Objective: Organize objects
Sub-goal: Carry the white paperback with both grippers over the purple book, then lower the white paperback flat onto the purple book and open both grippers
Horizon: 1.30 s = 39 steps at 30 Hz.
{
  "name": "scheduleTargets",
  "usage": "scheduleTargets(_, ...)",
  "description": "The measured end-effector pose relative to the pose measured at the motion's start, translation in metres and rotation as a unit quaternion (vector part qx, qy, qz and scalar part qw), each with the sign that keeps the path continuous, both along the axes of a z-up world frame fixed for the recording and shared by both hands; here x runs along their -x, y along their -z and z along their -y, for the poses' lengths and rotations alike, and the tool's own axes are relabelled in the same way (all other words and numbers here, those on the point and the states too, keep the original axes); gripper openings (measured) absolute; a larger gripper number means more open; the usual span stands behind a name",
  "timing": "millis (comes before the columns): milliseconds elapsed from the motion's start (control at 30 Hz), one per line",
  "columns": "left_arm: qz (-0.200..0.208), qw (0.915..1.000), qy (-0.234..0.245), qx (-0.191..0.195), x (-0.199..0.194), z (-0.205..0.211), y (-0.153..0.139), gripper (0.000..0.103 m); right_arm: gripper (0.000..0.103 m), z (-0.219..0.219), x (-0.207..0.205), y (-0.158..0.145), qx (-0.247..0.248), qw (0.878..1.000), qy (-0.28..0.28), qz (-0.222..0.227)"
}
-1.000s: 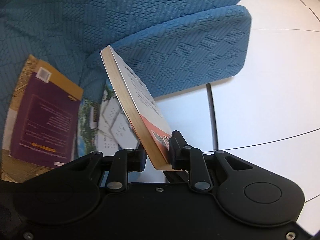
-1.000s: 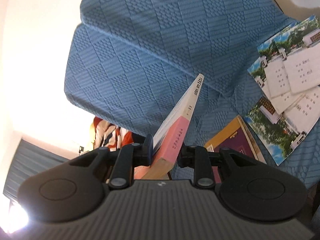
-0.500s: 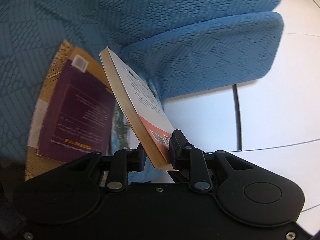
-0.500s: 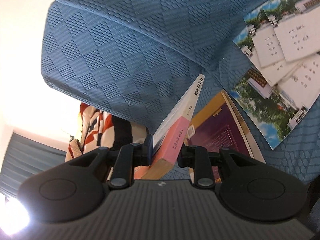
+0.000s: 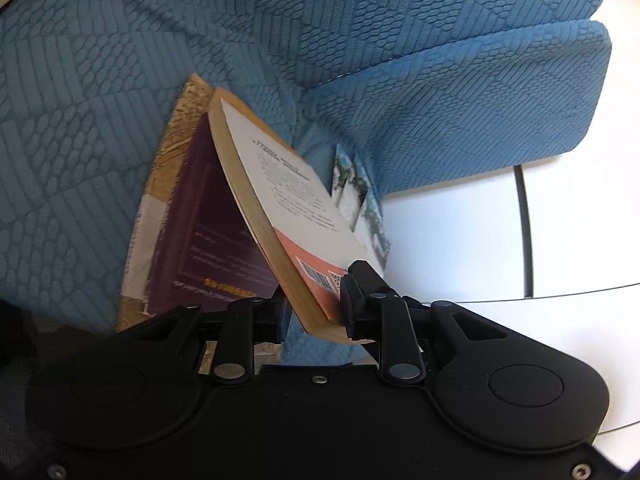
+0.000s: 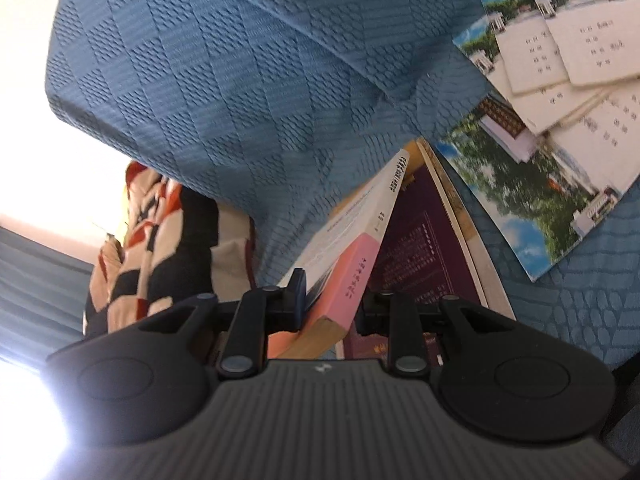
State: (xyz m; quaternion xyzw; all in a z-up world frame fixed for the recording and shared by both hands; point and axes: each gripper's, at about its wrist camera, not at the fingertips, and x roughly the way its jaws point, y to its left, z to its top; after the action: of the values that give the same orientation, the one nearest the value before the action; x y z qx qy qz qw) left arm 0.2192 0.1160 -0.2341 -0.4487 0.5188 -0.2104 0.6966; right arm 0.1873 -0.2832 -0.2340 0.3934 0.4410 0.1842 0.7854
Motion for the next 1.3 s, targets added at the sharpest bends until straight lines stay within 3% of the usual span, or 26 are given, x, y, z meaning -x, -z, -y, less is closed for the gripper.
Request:
scheduleTargets(200,-0.008,0.9997,0.012,-0.019,0.003,0.001,0.008,0.025,0.027,-0.005,0.004,0.005,0.022,1.0,-0.008,0.0)
scheduleTargets(433,-0.023,0.9961,0.039,-0.076,0.008,0.013,0.023,0.032,0.029,-0.007,0.007,0.019,0.045,0.999,-0.019,-0.016)
scheduleTargets(667,-0.034,0.9905,0.052,-0.123,0.012,0.021,0.037,0.036,0.039,-0.005,0.01,0.04,0.062,0.997,-0.021,-0.047)
scheduleTargets(800,-0.031,0.9842,0.053,-0.166,0.015,0.021,0.034,0.041,0.044,-0.007,0.012,0.043,0.099,0.992,-0.035,-0.064)
scheduleTargets(900,-0.027,0.9804,0.052,-0.188,0.019,0.019,0.028,0.048,0.044,-0.005,0.016,0.038,0.123,0.989,-0.044,-0.062)
scheduleTargets(1033,-0.016,0.9806,0.052,-0.188,0.026,0.019,0.015,0.049,0.044,0.001,0.022,0.026,0.139,0.988,-0.05,-0.052)
scheduleTargets(1300,0.05,0.9728,0.059,-0.219,0.037,0.042,-0.042,0.05,0.044,0.006,0.031,-0.034,0.178,0.982,-0.063,0.022)
